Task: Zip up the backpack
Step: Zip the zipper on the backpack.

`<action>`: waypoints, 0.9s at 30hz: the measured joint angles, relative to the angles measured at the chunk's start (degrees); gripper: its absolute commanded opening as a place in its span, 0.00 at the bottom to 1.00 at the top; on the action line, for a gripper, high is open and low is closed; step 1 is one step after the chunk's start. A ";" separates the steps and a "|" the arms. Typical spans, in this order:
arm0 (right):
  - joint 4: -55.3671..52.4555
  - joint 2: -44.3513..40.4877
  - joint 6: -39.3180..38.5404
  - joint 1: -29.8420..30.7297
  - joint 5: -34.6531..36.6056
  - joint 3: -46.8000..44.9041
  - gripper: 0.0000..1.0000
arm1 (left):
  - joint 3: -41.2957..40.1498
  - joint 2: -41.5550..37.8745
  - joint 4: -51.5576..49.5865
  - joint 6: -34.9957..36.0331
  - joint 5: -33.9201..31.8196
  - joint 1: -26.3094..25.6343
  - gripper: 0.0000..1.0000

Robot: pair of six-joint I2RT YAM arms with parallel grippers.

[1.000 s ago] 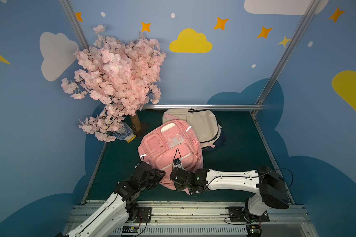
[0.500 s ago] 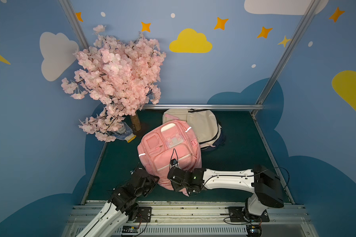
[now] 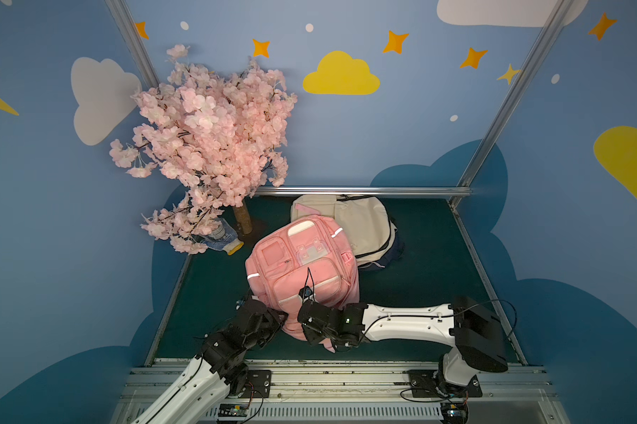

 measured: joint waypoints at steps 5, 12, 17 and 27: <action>0.33 0.00 -0.24 0.09 -0.02 0.00 0.00 | -1.97 1.62 3.32 -0.87 0.26 0.00 0.28; -0.55 -0.02 0.04 0.48 1.53 0.00 0.00 | -1.88 3.43 4.09 -0.57 -0.11 0.02 0.10; -2.97 -0.74 0.24 0.50 4.70 -0.33 0.00 | -1.75 1.79 3.37 -0.70 -0.07 0.24 0.03; -6.88 -12.55 1.81 -10.10 4.22 -7.61 0.00 | -1.27 -5.31 -1.25 0.20 0.17 2.58 0.02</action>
